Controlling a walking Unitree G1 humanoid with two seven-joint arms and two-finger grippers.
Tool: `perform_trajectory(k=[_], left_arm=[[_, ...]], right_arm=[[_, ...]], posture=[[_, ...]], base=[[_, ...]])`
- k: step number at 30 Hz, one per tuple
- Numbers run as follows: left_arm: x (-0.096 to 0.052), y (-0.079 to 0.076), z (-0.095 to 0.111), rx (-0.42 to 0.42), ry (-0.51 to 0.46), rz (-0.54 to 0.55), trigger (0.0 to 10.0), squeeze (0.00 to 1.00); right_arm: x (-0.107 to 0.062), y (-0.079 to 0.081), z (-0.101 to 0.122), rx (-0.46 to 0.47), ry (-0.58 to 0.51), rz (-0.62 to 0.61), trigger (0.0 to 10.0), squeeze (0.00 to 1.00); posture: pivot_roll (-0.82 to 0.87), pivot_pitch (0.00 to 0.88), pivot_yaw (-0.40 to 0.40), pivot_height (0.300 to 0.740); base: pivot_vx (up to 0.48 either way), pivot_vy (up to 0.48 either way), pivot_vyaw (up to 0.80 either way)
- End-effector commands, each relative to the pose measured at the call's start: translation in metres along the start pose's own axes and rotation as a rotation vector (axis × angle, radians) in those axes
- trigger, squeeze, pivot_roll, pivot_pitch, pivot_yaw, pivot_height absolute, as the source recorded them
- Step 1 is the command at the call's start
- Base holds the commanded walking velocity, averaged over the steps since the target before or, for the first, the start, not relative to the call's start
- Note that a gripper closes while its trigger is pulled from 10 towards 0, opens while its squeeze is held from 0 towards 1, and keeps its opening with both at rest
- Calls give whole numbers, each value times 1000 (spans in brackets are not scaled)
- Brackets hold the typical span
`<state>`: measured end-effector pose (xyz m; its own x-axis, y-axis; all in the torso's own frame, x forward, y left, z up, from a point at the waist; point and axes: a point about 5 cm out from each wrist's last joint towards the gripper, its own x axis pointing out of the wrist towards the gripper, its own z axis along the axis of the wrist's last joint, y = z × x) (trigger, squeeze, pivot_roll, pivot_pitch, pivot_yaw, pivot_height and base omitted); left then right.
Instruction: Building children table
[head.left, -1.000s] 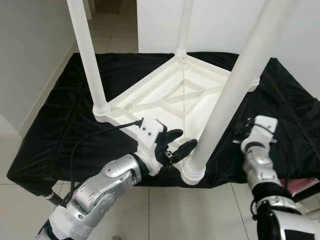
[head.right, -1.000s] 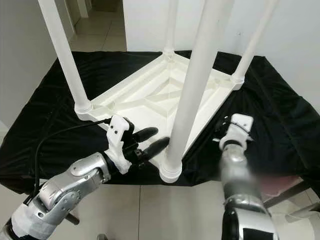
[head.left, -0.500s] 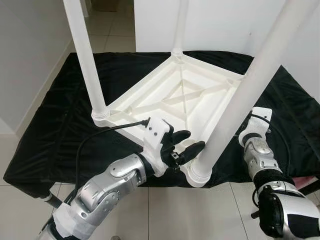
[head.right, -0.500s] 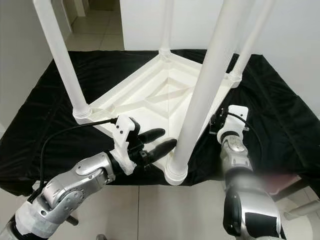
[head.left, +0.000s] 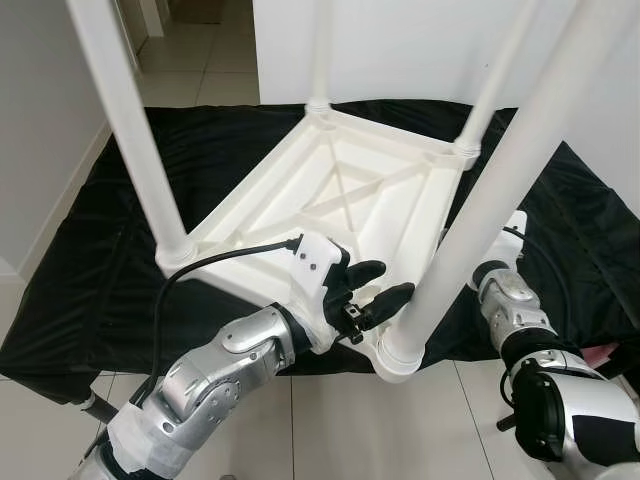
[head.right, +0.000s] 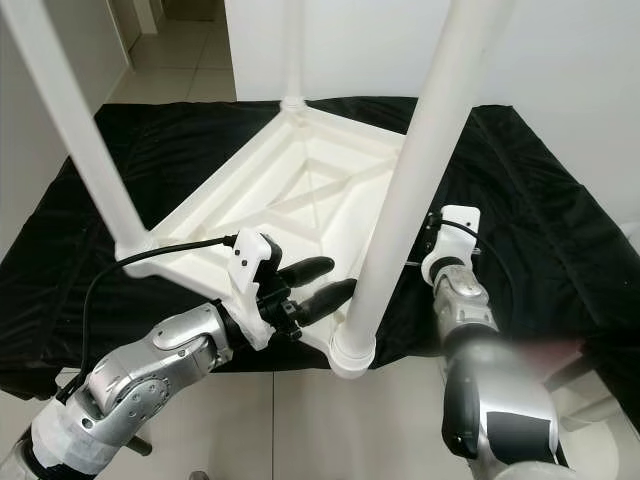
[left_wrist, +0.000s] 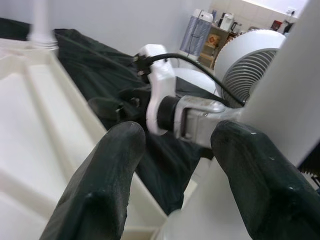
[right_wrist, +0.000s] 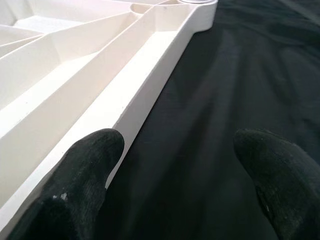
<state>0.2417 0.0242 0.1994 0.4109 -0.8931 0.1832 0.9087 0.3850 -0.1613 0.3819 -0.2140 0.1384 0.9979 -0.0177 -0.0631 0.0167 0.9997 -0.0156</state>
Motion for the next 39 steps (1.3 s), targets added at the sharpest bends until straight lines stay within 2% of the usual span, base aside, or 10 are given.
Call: perform_trajectory(k=[1,3,5,8,13,19,28,29,31,39], left_arm=[[5,-29,7,18,-26,-398,10000,0],[5,-29,7,18,-26,-398,10000,0],[8,-23,4,38,-15,-347,10000,0],[6,-14,2,61,3,-286,10000,0],[2,-6,1,74,10,-242,10000,0],[-13,19,-1,119,63,-126,10000,0],[-37,18,-10,132,162,-198,10000,0],[-53,9,-23,129,266,-285,10000,0],[-61,6,-37,152,359,-317,10000,0],[-66,9,-51,189,448,-311,10000,0]], right_arm=[[2,33,-6,-41,21,141,10000,0],[2,33,-6,-41,21,141,10000,0],[1,15,-2,-1,-25,25,10000,0],[-6,-5,-2,45,-89,-56,10000,0],[-13,-16,-5,54,-123,-72,10000,0],[-39,-30,-9,25,-233,13,10000,0],[-54,-32,-5,34,-306,98,10000,0],[-60,-37,-6,26,-308,98,10000,0],[-62,-40,-6,22,-309,86,10000,0],[-62,-37,-2,35,-314,101,10000,0]], posture=[[-19,95,7,740],[-19,95,7,740],[-16,95,4,740],[-17,94,1,740],[-25,95,6,740],[-43,95,20,740],[-47,93,25,740],[-42,88,24,740],[-41,87,24,740],[-38,78,16,740]], base=[[0,0,0],[0,0,0],[0,0,0],[0,0,0],[0,0,0],[0,0,0],[0,0,0],[0,0,0],[0,0,0],[0,0,0]])
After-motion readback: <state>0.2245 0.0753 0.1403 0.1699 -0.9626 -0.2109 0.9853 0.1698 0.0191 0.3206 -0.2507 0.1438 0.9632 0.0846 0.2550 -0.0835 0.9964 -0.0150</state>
